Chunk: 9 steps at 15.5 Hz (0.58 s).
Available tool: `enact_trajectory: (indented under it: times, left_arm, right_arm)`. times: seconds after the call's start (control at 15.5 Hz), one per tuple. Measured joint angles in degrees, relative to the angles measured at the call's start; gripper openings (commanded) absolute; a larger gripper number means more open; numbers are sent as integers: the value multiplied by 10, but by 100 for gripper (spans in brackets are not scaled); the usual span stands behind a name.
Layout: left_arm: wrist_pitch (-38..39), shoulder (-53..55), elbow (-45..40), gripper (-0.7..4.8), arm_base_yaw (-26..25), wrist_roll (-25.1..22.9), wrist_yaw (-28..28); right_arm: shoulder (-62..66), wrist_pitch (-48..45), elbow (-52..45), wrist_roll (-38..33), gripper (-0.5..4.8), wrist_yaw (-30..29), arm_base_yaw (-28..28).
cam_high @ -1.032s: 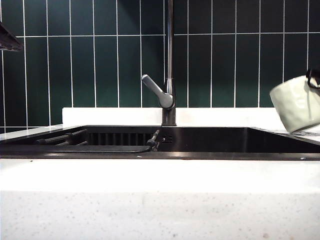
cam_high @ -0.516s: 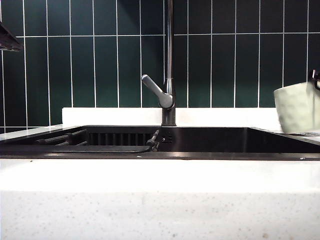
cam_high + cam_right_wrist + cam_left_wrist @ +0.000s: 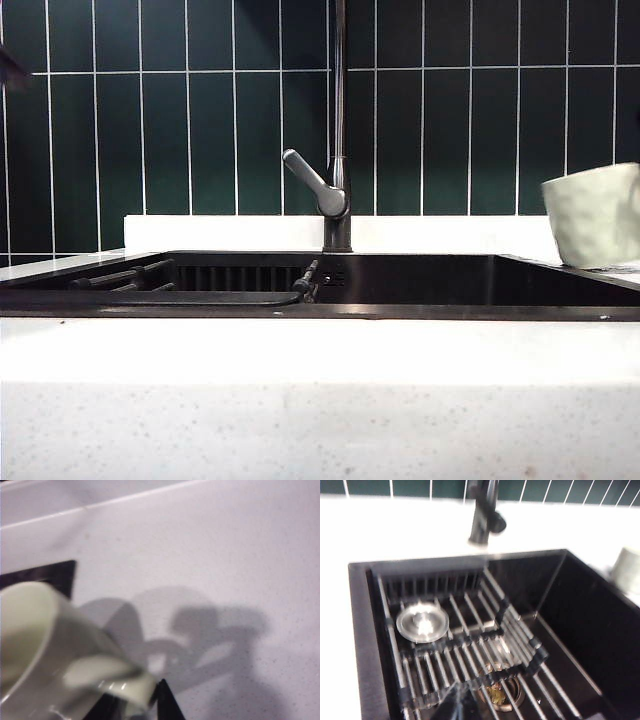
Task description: Pick up the mug next to the sink, go to the faucet to get some water, pour the water into the sink, and finally put the mug back to its place.
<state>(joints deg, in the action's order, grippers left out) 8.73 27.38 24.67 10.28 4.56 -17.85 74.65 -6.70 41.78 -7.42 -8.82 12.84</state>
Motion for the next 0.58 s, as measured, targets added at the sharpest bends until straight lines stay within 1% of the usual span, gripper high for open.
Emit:
enact_trajectory:
  times: [0.13, 0.32, 0.39, 0.52, 0.58]
  left_arm:
    - [43, -50, 0, -6, 0, 0, 0]
    - [133, -99, 0, -5, 0, 0, 0]
    - [154, -119, 0, -6, 0, 0, 0]
    - [156, -143, 0, -6, 0, 0, 0]
    - [169, -161, 0, -6, 0, 0, 0]
  right_arm:
    - [-49, 40, 0, 22, 104, 7, 0]
    - [-72, 113, 0, 57, 104, 59, 0]
    - [-72, 128, 0, 60, 94, 58, 0]
    - [-82, 149, 0, 62, 52, 36, 0]
    - [-104, 157, -1, 63, 52, 18, -2]
